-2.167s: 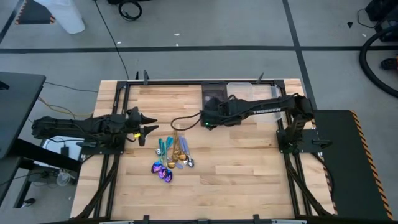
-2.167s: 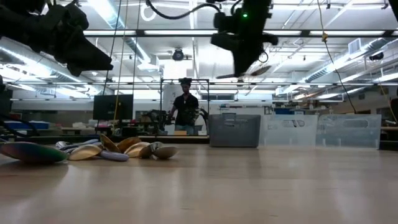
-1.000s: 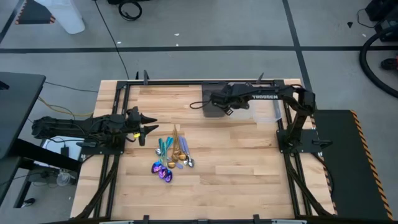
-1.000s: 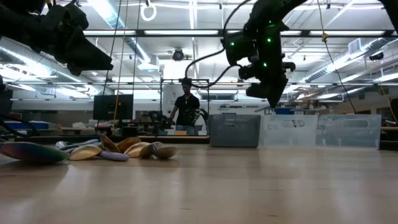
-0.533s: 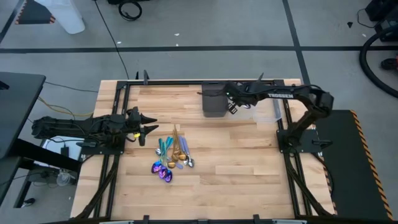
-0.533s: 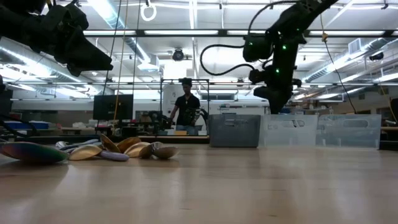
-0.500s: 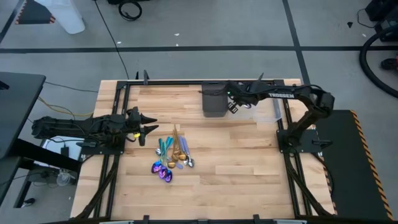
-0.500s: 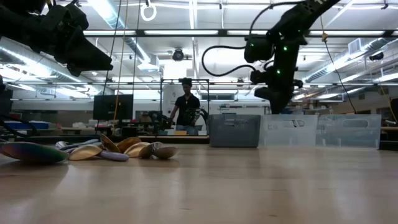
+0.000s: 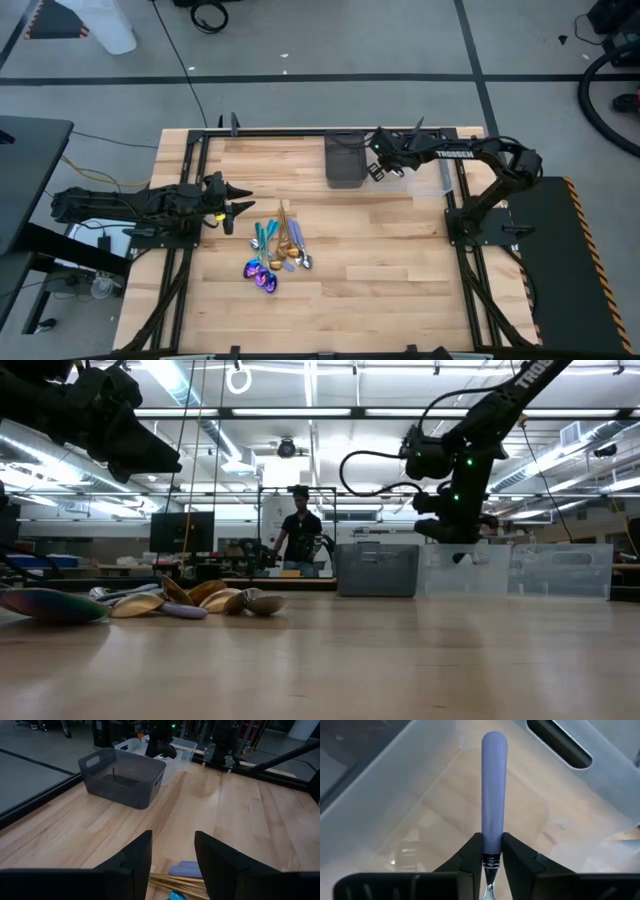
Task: Sort silverware by color (type)
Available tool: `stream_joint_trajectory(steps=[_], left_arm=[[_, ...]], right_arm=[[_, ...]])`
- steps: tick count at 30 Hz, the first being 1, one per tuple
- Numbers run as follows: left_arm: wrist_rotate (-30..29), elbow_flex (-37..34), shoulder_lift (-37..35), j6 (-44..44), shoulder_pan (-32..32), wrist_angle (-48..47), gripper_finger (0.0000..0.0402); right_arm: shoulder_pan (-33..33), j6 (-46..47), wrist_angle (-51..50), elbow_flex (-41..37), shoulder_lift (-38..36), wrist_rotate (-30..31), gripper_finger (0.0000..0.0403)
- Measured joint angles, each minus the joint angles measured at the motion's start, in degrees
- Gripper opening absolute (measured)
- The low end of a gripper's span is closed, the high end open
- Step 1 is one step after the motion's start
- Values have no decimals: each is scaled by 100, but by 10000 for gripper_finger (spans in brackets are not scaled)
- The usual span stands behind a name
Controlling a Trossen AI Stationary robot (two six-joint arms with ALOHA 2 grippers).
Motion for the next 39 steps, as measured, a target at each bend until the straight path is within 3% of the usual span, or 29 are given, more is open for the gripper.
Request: stream_joint_trajectory(steps=[11, 24, 39], left_arm=[[-1, 2, -2, 11, 2, 84, 156], [-1, 2, 0, 78, 2, 87, 156], [-56, 2, 0, 225, 3, 232, 156]], right_arm=[[8, 441, -377, 289, 2, -278, 138], [1122, 1026, -1129, 1591, 2, 407, 136], [2711, 1384, 230, 1845, 290, 477, 136]])
